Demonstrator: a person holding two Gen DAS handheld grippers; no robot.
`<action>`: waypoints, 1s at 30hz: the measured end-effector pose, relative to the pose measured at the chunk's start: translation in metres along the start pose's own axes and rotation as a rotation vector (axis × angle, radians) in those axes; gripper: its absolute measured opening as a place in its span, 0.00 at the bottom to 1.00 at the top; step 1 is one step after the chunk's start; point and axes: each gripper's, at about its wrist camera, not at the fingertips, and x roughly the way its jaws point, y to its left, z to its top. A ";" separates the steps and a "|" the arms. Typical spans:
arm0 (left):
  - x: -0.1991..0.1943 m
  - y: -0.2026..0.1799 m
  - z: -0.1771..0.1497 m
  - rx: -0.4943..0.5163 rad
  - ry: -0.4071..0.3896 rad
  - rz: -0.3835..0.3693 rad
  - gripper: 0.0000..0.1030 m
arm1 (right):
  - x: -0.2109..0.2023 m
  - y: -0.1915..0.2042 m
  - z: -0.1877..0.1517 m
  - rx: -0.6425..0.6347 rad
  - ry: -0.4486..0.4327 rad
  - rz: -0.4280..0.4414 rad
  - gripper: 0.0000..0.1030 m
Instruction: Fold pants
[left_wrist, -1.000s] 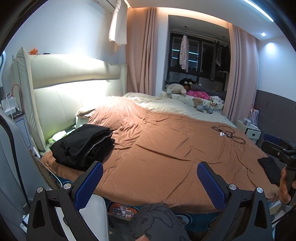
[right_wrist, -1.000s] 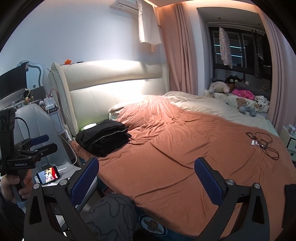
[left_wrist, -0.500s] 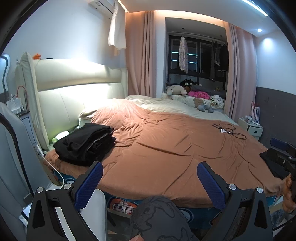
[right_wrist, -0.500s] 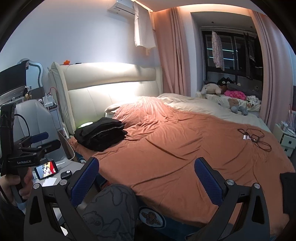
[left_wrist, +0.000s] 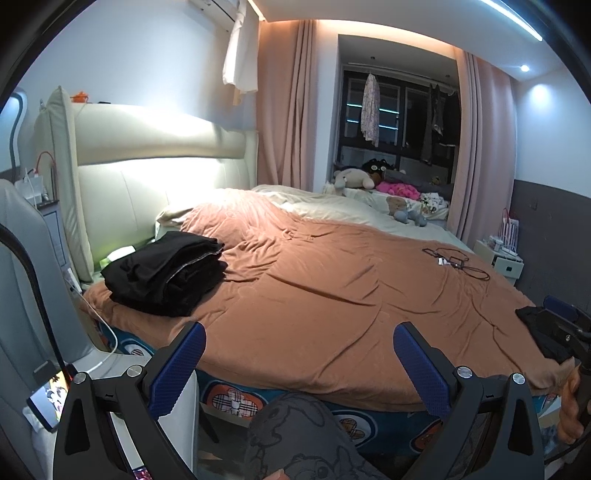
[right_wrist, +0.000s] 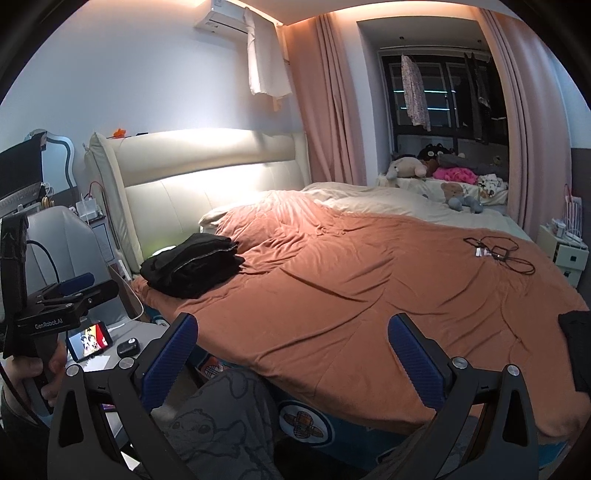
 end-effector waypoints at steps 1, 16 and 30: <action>0.000 0.000 -0.002 0.001 -0.001 0.002 1.00 | 0.001 0.000 -0.001 0.001 0.002 -0.003 1.00; 0.002 -0.001 -0.011 0.000 0.016 0.000 1.00 | 0.001 -0.002 -0.002 0.013 0.032 0.008 1.00; -0.001 0.000 -0.015 -0.003 0.016 -0.011 1.00 | -0.001 -0.004 0.001 -0.002 0.039 0.003 1.00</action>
